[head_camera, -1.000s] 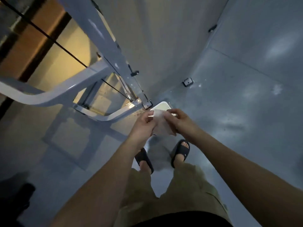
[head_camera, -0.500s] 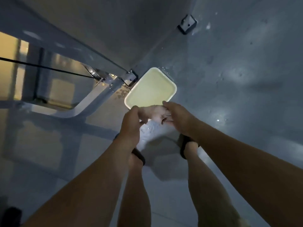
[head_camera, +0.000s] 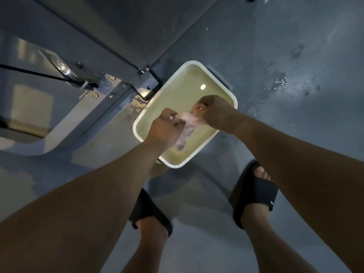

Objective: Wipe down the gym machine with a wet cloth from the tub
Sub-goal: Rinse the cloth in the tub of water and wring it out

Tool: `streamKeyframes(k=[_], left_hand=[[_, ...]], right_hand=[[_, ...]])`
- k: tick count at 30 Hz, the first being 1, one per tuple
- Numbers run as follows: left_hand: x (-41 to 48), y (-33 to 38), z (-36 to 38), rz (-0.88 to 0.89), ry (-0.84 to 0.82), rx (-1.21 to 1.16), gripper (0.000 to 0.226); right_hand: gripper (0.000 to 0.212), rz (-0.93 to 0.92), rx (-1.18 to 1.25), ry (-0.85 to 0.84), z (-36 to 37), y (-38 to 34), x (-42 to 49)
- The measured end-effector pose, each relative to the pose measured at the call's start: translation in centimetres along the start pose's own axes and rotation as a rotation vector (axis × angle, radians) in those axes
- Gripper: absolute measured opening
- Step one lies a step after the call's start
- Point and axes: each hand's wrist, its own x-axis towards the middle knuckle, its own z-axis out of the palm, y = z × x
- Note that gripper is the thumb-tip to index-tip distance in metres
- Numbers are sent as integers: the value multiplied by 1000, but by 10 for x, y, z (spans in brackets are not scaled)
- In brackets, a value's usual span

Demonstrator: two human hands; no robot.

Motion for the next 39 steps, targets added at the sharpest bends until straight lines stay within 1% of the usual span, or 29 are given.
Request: streamKeyframes(k=[1,2,3,4,5,6,7,8,9,10,11,12,14,16,17,18,19,20,21,24,26,28,29,30,32,34,36,37,39], left_hand=[[14,-5,7,-12,9,-18,15],[24,-8,12,-30,6,-56,15],[37,-13,19,-45,15,-86,15],[46,-15,24,-51,14,-95,16],[55,-18,28,-48,15,-95,18],[61,-21,33,-48,8,-104,18],[66,-23,37,-42,-2,-121,18],[69,-24,40,-40,-32,-184,17],[74,-26,44,-43,-68,-286,15],[76,-26,48,-40,-83,-409,14],[79,-28,51,-36,-80,-528,12],[78,-25,54,-31,-75,-634,8],[81,-23,62,-105,-45,-749,17],[81,-19,64,-263,21,-838,29],[80,-17,62,-316,40,-920,34],[80,-14,61,-349,39,-1034,38],[80,-13,60,-370,38,-1144,41],[80,-11,59,-386,34,-1245,44],[79,-11,60,-410,43,-1279,45],[78,-9,60,-515,29,-1406,43],[77,-9,57,-542,-34,-1286,40],[75,-12,51,-527,-113,-1089,37],[75,-14,49,-500,-145,-1039,37],[77,-17,49,-467,-150,-1036,39],[80,-20,50,-390,-124,-1116,38],[82,-20,55,-319,-53,-1127,30],[80,-19,58,-274,-36,-938,23],[79,-19,59,-274,-32,-830,26],[78,-22,61,-299,14,-680,38]], right_hand=[[16,-32,-96,61,7,1,13],[24,-44,-132,74,13,2,24],[38,-44,-157,48,19,5,38],[46,-62,-216,5,25,7,49],[46,-123,-314,-61,30,13,63],[40,-162,-380,-107,34,15,71],[30,-187,-395,-149,38,18,78],[20,-173,-406,-129,41,22,85],[17,-155,-457,-85,42,24,88],[20,-137,-600,-29,43,22,87],[24,-134,-646,20,46,21,86],[27,-130,-655,12,47,18,83],[30,-92,-598,-79,49,12,75],[29,-89,-474,-113,47,7,67],[30,-149,-470,-109,46,5,63],[36,-185,-422,-95,46,1,57],[46,-176,-340,-97,46,-1,53],[51,-158,-226,-103,48,-3,51],[51,-154,-153,-113,52,-4,49],[41,-199,-155,-164,62,0,47],[31,-220,-244,-162,59,3,51],[23,-222,-368,-131,56,9,62],[22,-213,-448,-97,54,11,67],[24,-210,-524,-58,54,12,73],[30,-153,-565,-1,58,12,83],[34,-61,-555,-29,66,9,85],[35,5,-497,-88,72,10,83],[34,19,-445,-122,72,11,80],[32,-17,-506,-170,75,11,73]])
